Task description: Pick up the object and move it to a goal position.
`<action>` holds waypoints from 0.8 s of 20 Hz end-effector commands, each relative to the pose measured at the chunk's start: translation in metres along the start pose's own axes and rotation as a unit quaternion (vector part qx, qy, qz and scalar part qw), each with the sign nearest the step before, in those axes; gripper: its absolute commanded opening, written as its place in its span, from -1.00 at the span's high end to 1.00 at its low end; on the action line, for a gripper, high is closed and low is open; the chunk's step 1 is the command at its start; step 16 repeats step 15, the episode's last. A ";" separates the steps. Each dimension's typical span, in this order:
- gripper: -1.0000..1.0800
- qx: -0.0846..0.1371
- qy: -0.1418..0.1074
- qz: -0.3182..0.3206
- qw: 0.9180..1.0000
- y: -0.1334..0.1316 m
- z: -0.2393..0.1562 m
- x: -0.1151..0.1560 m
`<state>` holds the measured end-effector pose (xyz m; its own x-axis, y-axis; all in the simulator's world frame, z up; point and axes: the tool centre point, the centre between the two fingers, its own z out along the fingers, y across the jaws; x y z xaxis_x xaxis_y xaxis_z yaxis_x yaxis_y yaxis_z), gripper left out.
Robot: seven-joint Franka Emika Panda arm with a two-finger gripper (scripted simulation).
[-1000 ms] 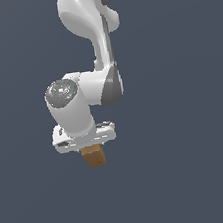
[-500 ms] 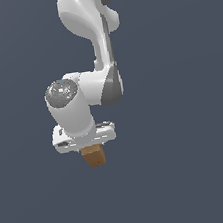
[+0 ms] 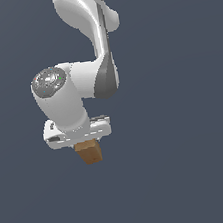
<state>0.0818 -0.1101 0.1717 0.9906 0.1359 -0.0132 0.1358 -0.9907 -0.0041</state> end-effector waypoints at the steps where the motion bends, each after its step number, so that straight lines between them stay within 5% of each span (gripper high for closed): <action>1: 1.00 -0.002 0.006 0.000 1.000 0.008 -0.026 0.000; 16: 1.00 -0.002 0.007 0.000 1.000 0.031 -0.090 -0.006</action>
